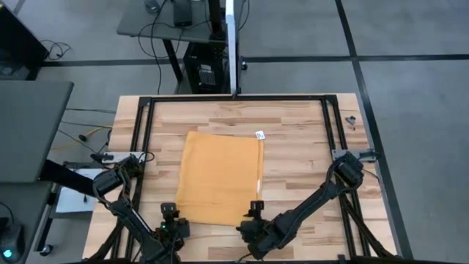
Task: Roll towel
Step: Roll the yellow towel
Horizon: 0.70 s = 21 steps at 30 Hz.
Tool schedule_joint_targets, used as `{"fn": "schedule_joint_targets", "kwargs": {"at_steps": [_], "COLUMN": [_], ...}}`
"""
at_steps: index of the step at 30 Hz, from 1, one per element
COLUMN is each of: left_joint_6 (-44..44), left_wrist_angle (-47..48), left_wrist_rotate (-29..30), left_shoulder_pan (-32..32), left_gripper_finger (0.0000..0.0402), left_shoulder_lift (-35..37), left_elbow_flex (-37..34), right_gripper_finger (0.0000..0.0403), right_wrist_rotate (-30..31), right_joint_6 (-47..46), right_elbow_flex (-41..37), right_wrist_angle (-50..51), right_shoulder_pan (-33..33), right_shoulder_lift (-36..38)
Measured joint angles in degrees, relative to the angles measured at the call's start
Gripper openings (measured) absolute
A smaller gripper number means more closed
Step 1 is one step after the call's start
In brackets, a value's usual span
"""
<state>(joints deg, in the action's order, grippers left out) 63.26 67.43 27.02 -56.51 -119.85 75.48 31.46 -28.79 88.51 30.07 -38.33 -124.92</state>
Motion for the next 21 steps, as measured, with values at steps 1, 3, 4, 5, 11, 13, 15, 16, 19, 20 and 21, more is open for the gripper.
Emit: {"fn": "schedule_joint_targets", "kwargs": {"at_steps": [1,3,4,5,11,13,15,16,19,20,21], "left_joint_6": [0.0,0.0,0.0,0.0,0.0,0.0,0.0,0.0,0.0,0.0,-0.1], "left_wrist_angle": [-0.1,-0.1,-0.1,-0.2,-0.5,-0.5,-0.6,-0.7,-0.8,-0.8,-0.8], "left_wrist_rotate": [0.1,0.0,0.0,0.1,0.0,0.1,0.1,0.1,0.3,0.3,0.3], "left_shoulder_pan": [0.0,0.0,0.0,0.0,0.2,0.2,0.2,0.2,0.4,0.5,0.5], "left_gripper_finger": [0.0176,0.0176,0.0176,0.0176,0.0175,0.0175,0.0175,0.0175,0.0175,0.0175,0.0175], "left_shoulder_lift": [0.0,0.0,0.0,0.0,0.0,0.0,0.0,0.0,0.1,0.1,0.1], "left_elbow_flex": [0.0,0.0,0.0,0.0,0.0,0.0,0.0,0.0,0.0,0.0,0.0], "right_gripper_finger": [0.022,0.022,0.022,0.022,0.022,0.022,0.022,0.0218,0.0214,0.0213,0.0213], "right_wrist_rotate": [0.0,0.4,1.2,1.9,1.9,1.8,1.6,1.5,0.7,0.3,0.9], "right_joint_6": [-0.1,0.1,-0.1,-0.3,-0.7,-0.7,-0.7,-0.7,-0.7,-0.7,-0.7], "right_elbow_flex": [0.1,0.1,0.2,0.2,-0.7,-0.8,-0.9,-1.0,-1.1,-1.0,-1.0], "right_wrist_angle": [0.0,1.2,2.1,3.4,3.8,3.3,2.9,2.5,3.0,2.7,2.7], "right_shoulder_pan": [-0.3,-1.0,-1.1,-1.2,-0.4,-0.5,-0.8,-0.9,-1.5,-1.6,-1.8], "right_shoulder_lift": [-0.1,-0.1,-0.1,0.0,0.0,-0.1,-0.1,-0.5,-1.0,-1.6,-1.7]}}
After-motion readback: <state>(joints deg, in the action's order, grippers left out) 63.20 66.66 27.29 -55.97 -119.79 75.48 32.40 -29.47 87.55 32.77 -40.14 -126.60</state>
